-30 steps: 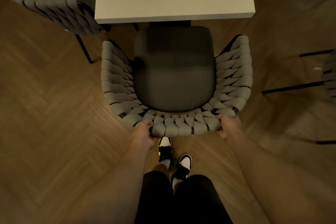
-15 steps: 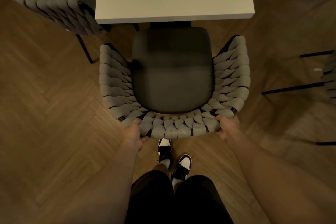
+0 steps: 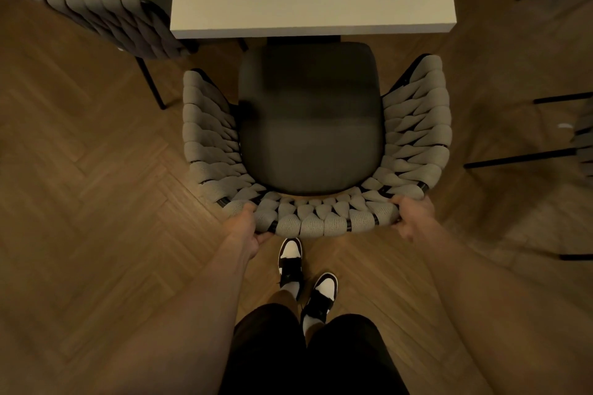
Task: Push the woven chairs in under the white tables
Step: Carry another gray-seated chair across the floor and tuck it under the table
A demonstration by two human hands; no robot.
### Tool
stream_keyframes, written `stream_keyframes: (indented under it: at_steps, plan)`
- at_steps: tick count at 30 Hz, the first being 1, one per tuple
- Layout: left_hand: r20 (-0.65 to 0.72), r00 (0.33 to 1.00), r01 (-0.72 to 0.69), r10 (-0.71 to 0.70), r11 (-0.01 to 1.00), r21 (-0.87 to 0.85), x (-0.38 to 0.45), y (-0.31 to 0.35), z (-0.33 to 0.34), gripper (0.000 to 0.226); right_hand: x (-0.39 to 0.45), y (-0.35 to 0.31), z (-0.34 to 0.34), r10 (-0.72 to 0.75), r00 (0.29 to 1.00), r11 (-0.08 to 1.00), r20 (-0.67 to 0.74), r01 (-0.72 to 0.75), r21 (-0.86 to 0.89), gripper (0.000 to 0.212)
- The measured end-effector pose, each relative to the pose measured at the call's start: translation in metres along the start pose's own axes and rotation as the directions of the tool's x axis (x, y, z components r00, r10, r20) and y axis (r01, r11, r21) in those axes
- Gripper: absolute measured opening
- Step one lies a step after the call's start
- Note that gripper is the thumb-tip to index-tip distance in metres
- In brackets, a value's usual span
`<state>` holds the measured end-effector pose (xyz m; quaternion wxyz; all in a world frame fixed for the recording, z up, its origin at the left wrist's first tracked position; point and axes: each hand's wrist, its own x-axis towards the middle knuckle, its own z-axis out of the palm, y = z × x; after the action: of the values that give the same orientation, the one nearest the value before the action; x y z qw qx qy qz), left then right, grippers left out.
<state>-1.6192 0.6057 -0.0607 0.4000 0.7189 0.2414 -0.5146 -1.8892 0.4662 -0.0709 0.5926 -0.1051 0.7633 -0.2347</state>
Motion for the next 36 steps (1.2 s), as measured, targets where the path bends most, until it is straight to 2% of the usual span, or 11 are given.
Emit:
stream_keyframes:
  at_steps: [6, 12, 23, 26, 28, 30, 31, 32, 34, 35, 36]
  plan:
    - [-0.009, 1.000, -0.012, 0.012, 1.000, -0.007, 0.000, 0.001, 0.001, 0.022, 0.001, -0.001, -0.005, -0.001, 0.999, 0.998, 0.041, 0.003, -0.058, 0.056]
    - [0.000, 1.000, -0.022, 0.022, 1.000, 0.001, 0.001, 0.003, -0.002, 0.046, 0.002, -0.001, -0.009, -0.010, 0.993, 0.995, 0.115, 0.021, -0.093, 0.051]
    - [0.069, 0.997, -0.013, 0.017, 0.998, -0.054, -0.005, 0.007, -0.005, 0.040, 0.014, 0.001, -0.009, 0.004, 0.992, 0.995, 0.130, 0.010, -0.101, 0.055]
    - [0.107, 0.994, -0.011, 0.010, 1.000, 0.005, -0.010, 0.010, -0.010, 0.047, 0.010, 0.001, -0.011, -0.011, 0.993, 0.991, 0.120, 0.027, -0.131, 0.054]
    - [0.104, 0.994, -0.035, 0.020, 0.989, 0.142, -0.015, 0.011, -0.015, 0.050, 0.006, 0.001, -0.015, -0.018, 0.993, 0.983, 0.115, 0.039, -0.177, 0.053]
    - [0.074, 0.996, -0.082, 0.055, 0.901, 0.426, -0.021, 0.011, -0.019, 0.051, 0.002, 0.001, -0.019, -0.029, 0.994, 0.965, 0.107, 0.056, -0.257, 0.057]
    - [0.058, 0.994, -0.107, 0.091, 0.808, 0.579, -0.023, 0.011, -0.022, 0.056, -0.001, 0.002, -0.022, -0.041, 0.994, 0.949, 0.097, 0.069, -0.306, 0.059]
    - [0.048, 0.987, -0.143, 0.156, 0.678, 0.721, -0.027, 0.010, -0.024, 0.064, -0.006, 0.002, -0.024, -0.053, 0.995, 0.930, 0.089, 0.082, -0.358, 0.061]
    - [0.117, 0.924, -0.237, 0.363, 0.307, 0.922, -0.029, 0.009, -0.027, 0.068, -0.016, 0.001, -0.030, -0.083, 0.992, 0.873, 0.091, 0.116, -0.474, 0.061]
    - [0.198, 0.876, -0.275, 0.440, 0.118, 0.954, -0.031, 0.008, -0.026, 0.062, -0.022, 0.000, -0.033, -0.103, 0.990, 0.833, 0.101, 0.141, -0.535, 0.064]
    - [0.292, 0.829, -0.318, 0.477, -0.027, 0.948, -0.034, 0.007, -0.023, 0.053, -0.028, -0.001, -0.037, -0.124, 0.986, 0.789, 0.114, 0.168, -0.591, 0.068]
